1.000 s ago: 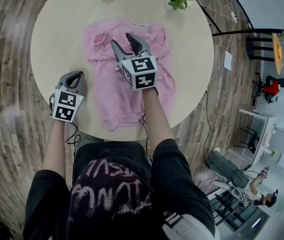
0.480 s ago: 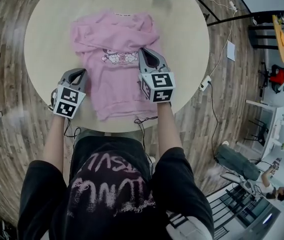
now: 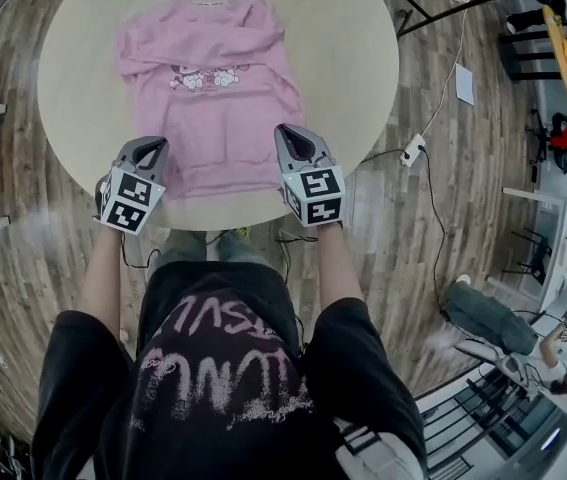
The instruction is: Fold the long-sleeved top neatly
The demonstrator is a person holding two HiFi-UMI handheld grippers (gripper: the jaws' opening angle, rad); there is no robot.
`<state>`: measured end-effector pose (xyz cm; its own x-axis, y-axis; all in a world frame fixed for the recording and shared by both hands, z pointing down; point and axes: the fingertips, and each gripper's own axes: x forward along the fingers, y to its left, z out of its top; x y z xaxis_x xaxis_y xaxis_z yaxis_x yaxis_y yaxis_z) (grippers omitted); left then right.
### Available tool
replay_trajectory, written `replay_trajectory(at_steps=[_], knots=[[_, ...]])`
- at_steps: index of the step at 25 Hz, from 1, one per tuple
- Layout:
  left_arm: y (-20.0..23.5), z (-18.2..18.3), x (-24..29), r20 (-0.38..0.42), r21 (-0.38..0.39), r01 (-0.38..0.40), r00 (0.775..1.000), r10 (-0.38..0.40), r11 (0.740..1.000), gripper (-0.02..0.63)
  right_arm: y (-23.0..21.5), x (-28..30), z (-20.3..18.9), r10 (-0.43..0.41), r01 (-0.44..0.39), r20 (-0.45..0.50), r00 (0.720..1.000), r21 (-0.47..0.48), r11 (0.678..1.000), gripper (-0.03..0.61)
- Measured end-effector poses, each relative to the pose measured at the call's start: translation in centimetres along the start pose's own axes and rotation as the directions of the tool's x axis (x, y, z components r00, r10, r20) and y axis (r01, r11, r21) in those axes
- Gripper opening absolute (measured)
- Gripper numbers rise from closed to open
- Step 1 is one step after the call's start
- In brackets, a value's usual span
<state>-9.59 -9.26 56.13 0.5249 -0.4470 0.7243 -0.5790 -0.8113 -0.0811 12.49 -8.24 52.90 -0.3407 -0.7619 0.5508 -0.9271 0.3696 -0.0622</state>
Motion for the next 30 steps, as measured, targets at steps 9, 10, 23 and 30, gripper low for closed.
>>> replay_trajectory(at_steps=[9,10,23,30], knots=[[-5.2,0.7,-1.9,0.044,-0.028,-0.074,0.996,0.075,0.997,0.014,-0.9,-5.5,-2.2,-0.034,0.027,0.094,0.995,0.073,0.997,0.031],[-5.5,1.1,-2.1,0.055,-0.036,-0.084,0.995,0.086,0.996,0.014,-1.1,-6.1,-2.0,-0.045,0.037,0.108,0.993,0.083,0.996,0.021],[-8.1,1.2,-4.1,0.068,-0.041,-0.136,0.988,0.139,0.99,0.014,0.2,-9.8,-1.5,-0.015,0.015,0.16,0.987,0.001,1.0,0.005],[-9.0,-0.2,-4.6,0.047,-0.061,-0.137,0.989,0.14,0.989,0.014,1.3,-10.0,-3.9,0.013,-0.01,0.08,0.997,-0.026,1.0,0.059]])
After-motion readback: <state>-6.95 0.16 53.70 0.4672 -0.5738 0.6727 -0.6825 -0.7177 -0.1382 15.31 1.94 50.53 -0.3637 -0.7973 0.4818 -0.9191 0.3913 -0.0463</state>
